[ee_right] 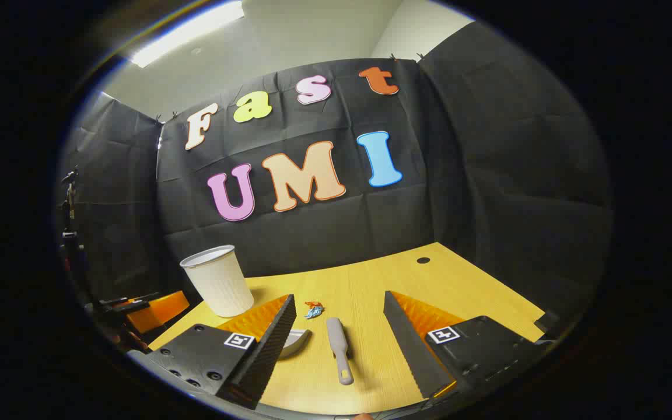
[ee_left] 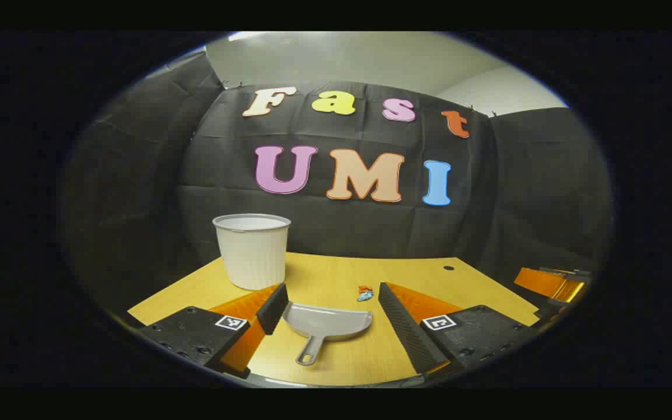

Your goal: Pick up the small broom and dustpan from the desktop, sweep the trash into the dustpan with the broom, and then empty the trash into the garbage bin.

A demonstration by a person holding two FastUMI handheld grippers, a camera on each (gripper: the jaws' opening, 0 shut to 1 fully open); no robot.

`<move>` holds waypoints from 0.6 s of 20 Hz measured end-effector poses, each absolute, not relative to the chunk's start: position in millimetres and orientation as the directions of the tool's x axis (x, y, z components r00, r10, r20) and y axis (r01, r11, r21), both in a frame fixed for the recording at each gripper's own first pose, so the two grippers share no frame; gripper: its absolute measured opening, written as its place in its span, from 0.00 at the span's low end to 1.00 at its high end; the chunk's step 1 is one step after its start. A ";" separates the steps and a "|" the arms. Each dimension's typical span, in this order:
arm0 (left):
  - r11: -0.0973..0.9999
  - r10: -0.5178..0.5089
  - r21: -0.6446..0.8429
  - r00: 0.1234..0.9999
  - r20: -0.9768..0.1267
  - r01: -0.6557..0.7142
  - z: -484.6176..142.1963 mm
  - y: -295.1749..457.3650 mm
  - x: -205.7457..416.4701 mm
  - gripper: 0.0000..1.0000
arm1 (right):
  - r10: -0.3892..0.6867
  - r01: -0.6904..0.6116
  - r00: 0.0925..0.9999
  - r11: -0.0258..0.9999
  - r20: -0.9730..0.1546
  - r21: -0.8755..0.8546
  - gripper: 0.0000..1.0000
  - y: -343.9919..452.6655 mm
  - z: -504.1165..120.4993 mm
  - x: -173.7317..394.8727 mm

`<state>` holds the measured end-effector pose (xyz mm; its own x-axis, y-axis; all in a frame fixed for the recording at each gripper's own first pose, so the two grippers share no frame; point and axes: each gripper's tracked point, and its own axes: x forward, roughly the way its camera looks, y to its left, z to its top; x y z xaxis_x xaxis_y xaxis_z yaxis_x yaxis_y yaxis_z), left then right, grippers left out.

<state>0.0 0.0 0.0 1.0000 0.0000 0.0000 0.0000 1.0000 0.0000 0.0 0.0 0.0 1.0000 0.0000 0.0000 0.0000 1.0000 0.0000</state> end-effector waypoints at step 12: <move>1.000 0.013 -0.017 0.997 -0.077 -0.014 -25.2 8.2 -2.6 0.93 | -0.024 0.024 0.999 1.000 -0.042 -0.004 0.91 -11.8 -16.2 -4.2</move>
<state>-2.6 8.2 -25.2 0.9969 0.0126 -0.0773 -0.0140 0.9998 -0.0173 -4.2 -11.8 -16.2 0.9988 -0.0240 -0.0416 0.0238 0.9997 -0.0038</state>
